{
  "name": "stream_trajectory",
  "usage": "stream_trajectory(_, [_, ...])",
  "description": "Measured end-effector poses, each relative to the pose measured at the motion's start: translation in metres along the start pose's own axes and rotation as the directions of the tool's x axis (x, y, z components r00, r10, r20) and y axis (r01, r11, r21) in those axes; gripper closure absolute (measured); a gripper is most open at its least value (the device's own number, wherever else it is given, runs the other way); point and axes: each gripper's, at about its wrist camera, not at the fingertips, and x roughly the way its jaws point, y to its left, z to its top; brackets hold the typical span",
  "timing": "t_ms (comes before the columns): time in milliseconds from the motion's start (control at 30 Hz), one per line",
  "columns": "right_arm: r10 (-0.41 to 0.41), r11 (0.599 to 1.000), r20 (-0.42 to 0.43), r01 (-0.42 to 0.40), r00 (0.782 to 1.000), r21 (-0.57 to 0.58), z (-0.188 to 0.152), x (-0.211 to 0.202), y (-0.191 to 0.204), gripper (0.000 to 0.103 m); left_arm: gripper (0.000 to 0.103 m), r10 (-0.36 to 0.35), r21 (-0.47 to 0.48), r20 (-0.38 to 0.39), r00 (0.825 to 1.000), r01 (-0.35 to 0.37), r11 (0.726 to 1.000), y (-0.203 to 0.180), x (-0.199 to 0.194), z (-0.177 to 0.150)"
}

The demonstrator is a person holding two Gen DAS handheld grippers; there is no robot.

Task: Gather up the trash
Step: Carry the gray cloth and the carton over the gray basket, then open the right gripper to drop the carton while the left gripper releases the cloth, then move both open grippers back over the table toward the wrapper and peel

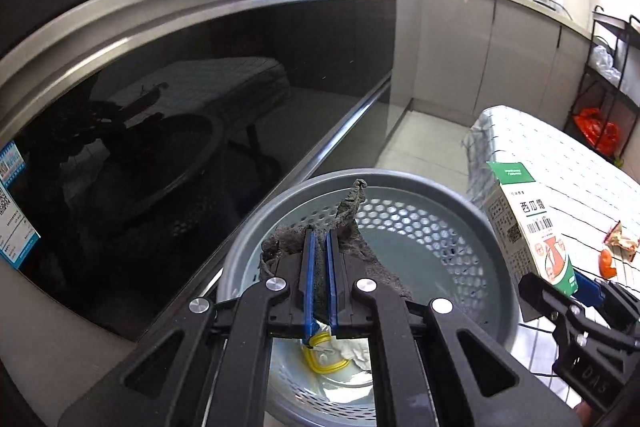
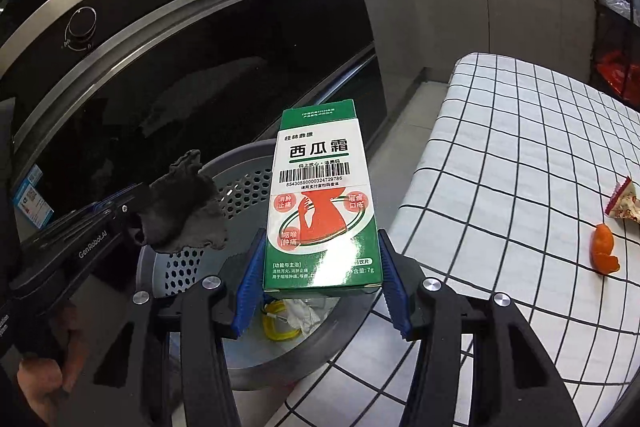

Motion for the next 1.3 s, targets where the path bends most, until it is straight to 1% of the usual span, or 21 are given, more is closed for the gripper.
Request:
stream_trajectory(100, [0.01, 1.0, -0.02, -0.011, 1.0, -0.02, 0.0, 0.009, 0.006, 0.052, 0.097, 0.006, -0.001, -0.029, 1.0, -0.006, 1.0, 0.004, 0.008, -0.002])
stream_trajectory(267, [0.011, 0.999, -0.061, -0.013, 0.998, -0.041, 0.001, 0.025, 0.012, 0.052, 0.097, -0.01, 0.011, -0.066, 0.998, 0.011, 1.0, 0.0, 0.019, -0.004])
stream_trajectory(400, [0.014, 0.999, -0.081, -0.019, 0.997, -0.05, 0.0, 0.032, 0.013, 0.052, 0.097, -0.012, 0.017, -0.074, 0.997, 0.013, 1.0, 0.0, 0.021, -0.006])
stream_trajectory(633, [0.019, 0.998, -0.088, -0.024, 0.996, -0.056, 0.0, 0.036, 0.015, 0.052, 0.094, -0.014, 0.02, -0.068, 0.998, 0.015, 1.0, 0.002, 0.022, -0.007])
stream_trajectory(800, [0.024, 0.999, -0.082, -0.028, 0.996, -0.043, 0.0, 0.035, 0.016, 0.05, 0.093, -0.007, 0.012, -0.082, 0.997, 0.008, 1.0, 0.005, 0.025, -0.007])
stream_trajectory(867, [0.021, 0.999, -0.075, -0.024, 0.997, -0.036, 0.001, 0.034, 0.014, 0.041, 0.082, 0.0, 0.009, -0.088, 0.996, 0.001, 1.0, 0.006, 0.027, -0.007])
stream_trajectory(900, [0.022, 0.999, -0.073, -0.024, 0.997, -0.032, 0.001, 0.033, 0.012, 0.041, 0.068, 0.001, 0.006, -0.088, 0.996, -0.001, 1.0, 0.007, 0.027, -0.007])
stream_trajectory(933, [0.022, 0.999, -0.074, -0.024, 0.997, -0.03, 0.001, 0.034, 0.011, 0.041, 0.057, 0.002, 0.0, -0.085, 0.996, -0.002, 1.0, 0.008, 0.027, -0.007])
stream_trajectory(967, [0.021, 0.999, -0.074, -0.023, 0.997, -0.029, 0.001, 0.034, 0.011, 0.041, 0.054, 0.002, -0.005, -0.079, 0.997, -0.002, 1.0, 0.009, 0.026, -0.006])
stream_trajectory(1300, [0.022, 0.999, -0.064, -0.024, 0.998, -0.031, -0.001, 0.032, 0.01, 0.041, 0.054, 0.003, -0.005, -0.08, 0.997, -0.003, 1.0, 0.009, 0.026, -0.008])
